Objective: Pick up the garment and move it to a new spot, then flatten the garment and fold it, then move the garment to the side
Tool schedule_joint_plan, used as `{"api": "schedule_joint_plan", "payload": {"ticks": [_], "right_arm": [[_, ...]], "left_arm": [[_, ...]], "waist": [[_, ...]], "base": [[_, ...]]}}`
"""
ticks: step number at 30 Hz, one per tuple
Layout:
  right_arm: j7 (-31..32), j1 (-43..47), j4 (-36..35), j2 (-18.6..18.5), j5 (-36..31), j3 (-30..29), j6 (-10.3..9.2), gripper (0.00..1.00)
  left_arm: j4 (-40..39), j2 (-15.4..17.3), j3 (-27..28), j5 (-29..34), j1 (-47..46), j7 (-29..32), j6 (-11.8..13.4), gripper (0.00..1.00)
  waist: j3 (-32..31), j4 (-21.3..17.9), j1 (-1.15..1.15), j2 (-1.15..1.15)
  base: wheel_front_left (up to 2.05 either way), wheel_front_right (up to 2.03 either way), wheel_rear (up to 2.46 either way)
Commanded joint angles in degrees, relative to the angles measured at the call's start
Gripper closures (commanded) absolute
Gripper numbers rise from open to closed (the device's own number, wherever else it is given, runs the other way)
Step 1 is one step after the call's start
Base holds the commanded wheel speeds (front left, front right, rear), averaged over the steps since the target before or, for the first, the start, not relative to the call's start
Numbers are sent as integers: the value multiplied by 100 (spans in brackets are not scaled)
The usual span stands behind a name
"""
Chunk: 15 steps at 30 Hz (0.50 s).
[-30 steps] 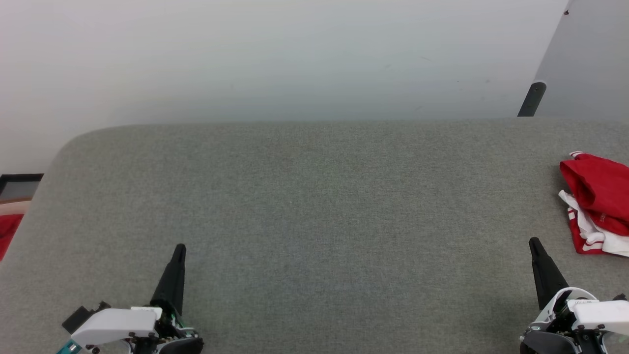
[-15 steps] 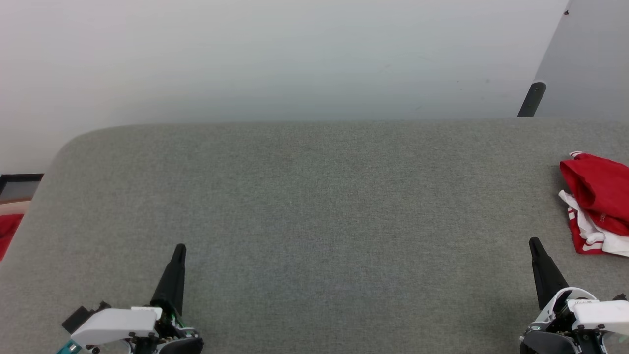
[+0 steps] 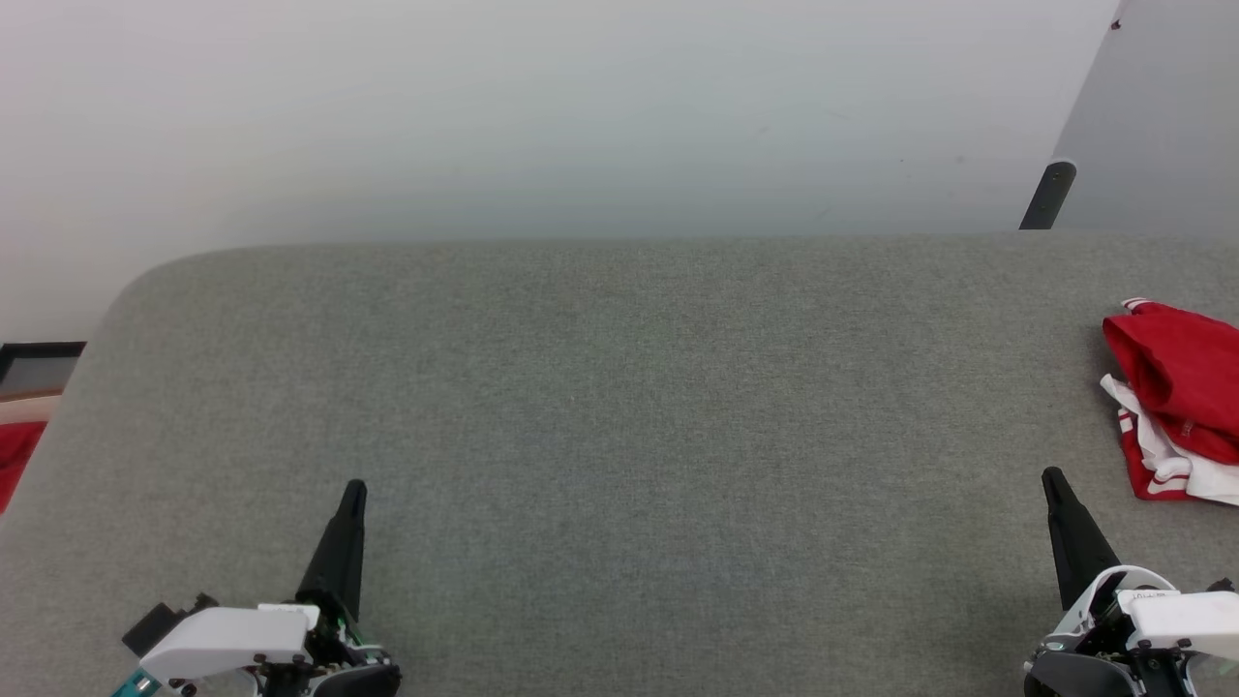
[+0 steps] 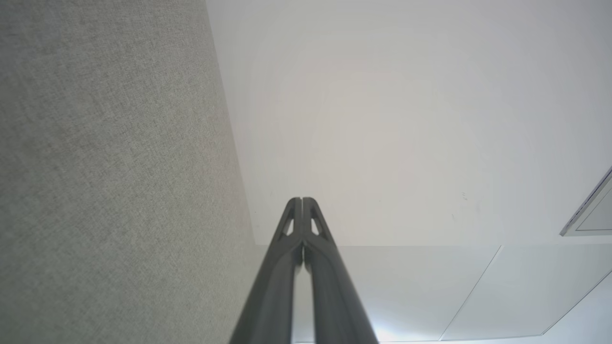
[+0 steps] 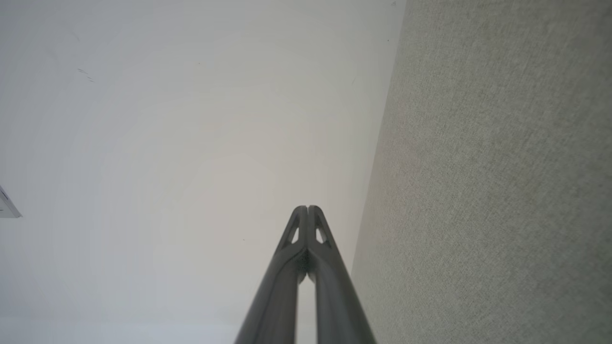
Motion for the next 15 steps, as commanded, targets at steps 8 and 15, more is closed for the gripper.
{"api": "schedule_joint_plan", "payload": {"ticks": [8, 15], "right_arm": [[9, -21, 0, 12, 23, -2, 2, 100], [9, -21, 0, 12, 23, -2, 2, 100]], "left_arm": [[6, 1, 10, -17, -48, 12, 0, 100], [5, 2, 10, -18, -48, 11, 0, 100]], "waist": [[0, 0, 0, 0], [0, 0, 0, 0]], "base": [[0, 0, 0], [0, 0, 0]]}}
